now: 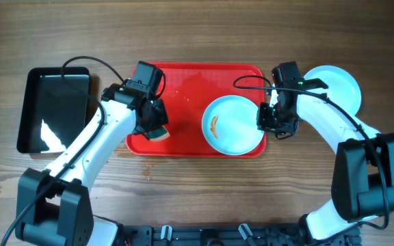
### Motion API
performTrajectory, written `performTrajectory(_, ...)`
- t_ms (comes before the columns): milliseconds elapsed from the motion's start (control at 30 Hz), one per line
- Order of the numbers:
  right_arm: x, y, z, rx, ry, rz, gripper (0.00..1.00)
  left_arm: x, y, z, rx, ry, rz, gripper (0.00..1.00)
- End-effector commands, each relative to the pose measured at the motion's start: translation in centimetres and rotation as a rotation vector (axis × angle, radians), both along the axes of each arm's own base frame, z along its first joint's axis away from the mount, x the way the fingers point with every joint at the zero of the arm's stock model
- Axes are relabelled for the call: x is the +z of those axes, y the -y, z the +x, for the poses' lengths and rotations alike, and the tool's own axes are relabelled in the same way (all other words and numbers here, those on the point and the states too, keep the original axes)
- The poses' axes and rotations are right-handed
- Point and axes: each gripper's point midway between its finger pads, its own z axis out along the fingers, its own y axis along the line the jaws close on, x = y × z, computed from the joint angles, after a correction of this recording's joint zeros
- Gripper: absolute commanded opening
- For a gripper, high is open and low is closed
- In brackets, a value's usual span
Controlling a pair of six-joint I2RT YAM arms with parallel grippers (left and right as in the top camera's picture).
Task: Clean dirty plates on tray and stack at the side
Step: 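Slide the dirty plate left across the tray toward the sponge, then position the plate under the sponge with the right gripper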
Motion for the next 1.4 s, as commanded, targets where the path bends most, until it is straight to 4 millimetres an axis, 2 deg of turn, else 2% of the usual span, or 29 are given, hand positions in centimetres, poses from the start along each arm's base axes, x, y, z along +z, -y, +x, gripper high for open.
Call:
performTrajectory(0, -0.6, 0.0, 0.1, -0.003, 0.000, -0.006, 0.25, 0.1, 0.2, 0.3, 0.010, -0.001, -0.014, 0.05)
performTrajectory(133, -0.8, -0.6, 0.1, -0.002, 0.004, 0.028, 0.11, 0.1, 0.2, 0.3, 0.010, -0.001, -0.014, 0.05)
performTrajectory(233, -0.5, -1.6, 0.5, 0.002, 0.016, 0.091, 0.10, 0.1, 0.2, 0.3, 0.010, 0.000, -0.014, 0.05)
performTrajectory(367, -0.4, -1.8, 0.5, -0.004, 0.017, 0.100, 0.13, 0.1, 0.2, 0.3, 0.010, 0.000, -0.014, 0.05)
performTrajectory(600, -1.4, -2.9, 0.3, -0.029, 0.028, 0.110, 0.21, 0.1, 0.2, 0.3, 0.011, 0.000, -0.014, 0.05)
performTrajectory(667, -1.4, -4.3, 0.5, -0.030, 0.044, 0.143, 0.21, 0.2, 0.2, 0.4, 0.011, 0.003, -0.015, 0.05)
performTrajectory(867, -0.2, -10.0, 0.9, 0.041, 0.107, 0.273, 0.20, 0.2, 0.2, 0.4, 0.011, 0.003, -0.015, 0.05)
performTrajectory(933, -0.1, -11.2, 0.9, 0.058, 0.125, 0.277, 0.21, 0.2, 0.2, 0.4, 0.011, 0.003, -0.015, 0.05)
performTrajectory(1100, -0.4, -10.6, 1.1, 0.038, 0.136, 0.218, 0.20, 0.2, 0.2, 0.4, 0.010, 0.003, -0.015, 0.05)
performTrajectory(1267, 0.0, -8.4, 2.0, 0.036, 0.134, 0.202, 0.18, 0.2, 0.2, 0.4, 0.010, 0.003, -0.015, 0.05)
performTrajectory(1367, 0.2, -7.3, 1.8, 0.060, 0.115, 0.230, 0.19, 0.2, 0.2, 0.4, 0.011, 0.004, -0.015, 0.05)
